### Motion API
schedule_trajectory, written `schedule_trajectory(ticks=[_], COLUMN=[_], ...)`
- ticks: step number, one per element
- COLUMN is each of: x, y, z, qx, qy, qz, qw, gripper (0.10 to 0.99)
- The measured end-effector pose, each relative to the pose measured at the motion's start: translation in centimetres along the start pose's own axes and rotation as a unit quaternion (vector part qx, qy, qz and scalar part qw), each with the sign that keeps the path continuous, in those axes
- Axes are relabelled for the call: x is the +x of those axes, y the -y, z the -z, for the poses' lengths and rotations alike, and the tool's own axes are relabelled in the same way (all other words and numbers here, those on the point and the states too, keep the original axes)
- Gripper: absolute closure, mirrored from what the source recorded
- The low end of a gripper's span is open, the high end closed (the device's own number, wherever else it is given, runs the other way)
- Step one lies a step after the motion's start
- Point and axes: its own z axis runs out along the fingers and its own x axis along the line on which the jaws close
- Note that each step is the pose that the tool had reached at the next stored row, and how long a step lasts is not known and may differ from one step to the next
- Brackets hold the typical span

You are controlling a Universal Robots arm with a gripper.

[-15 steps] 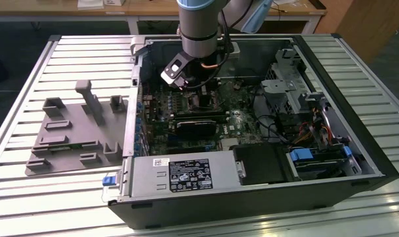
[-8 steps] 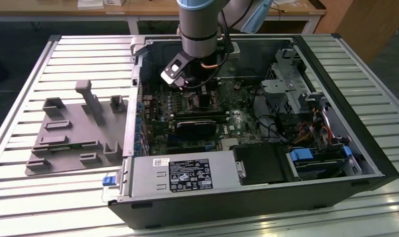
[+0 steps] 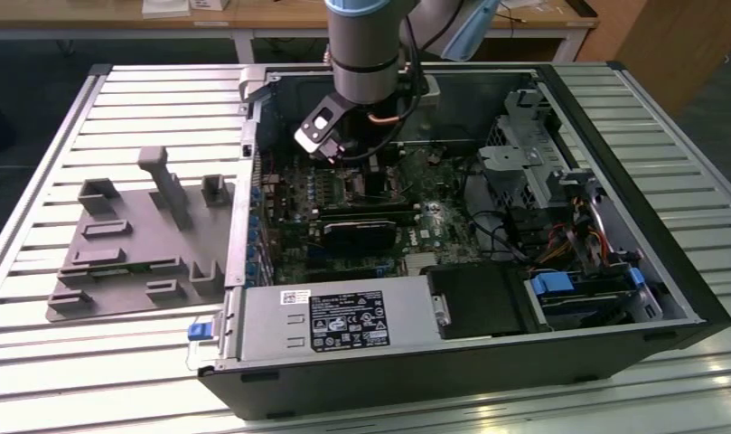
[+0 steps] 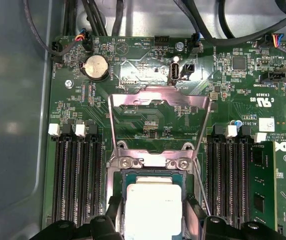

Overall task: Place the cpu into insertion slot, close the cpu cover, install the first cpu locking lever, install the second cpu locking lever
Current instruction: 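Place the cpu into insertion slot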

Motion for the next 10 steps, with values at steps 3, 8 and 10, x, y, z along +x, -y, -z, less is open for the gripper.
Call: schedule_trajectory(ticks=[3,8,10], x=[0.0,0.01,0.02], y=[-0.03,-0.08,-0.1], z=[0.32,0.95,1.09], qx=[0.0,0.0,0.0], qy=[0.0001,0.0015,0.0018], qz=[0.0,0.0,0.0], qw=[1.0,1.0,1.0], gripper=[0.475,0.475,0.475])
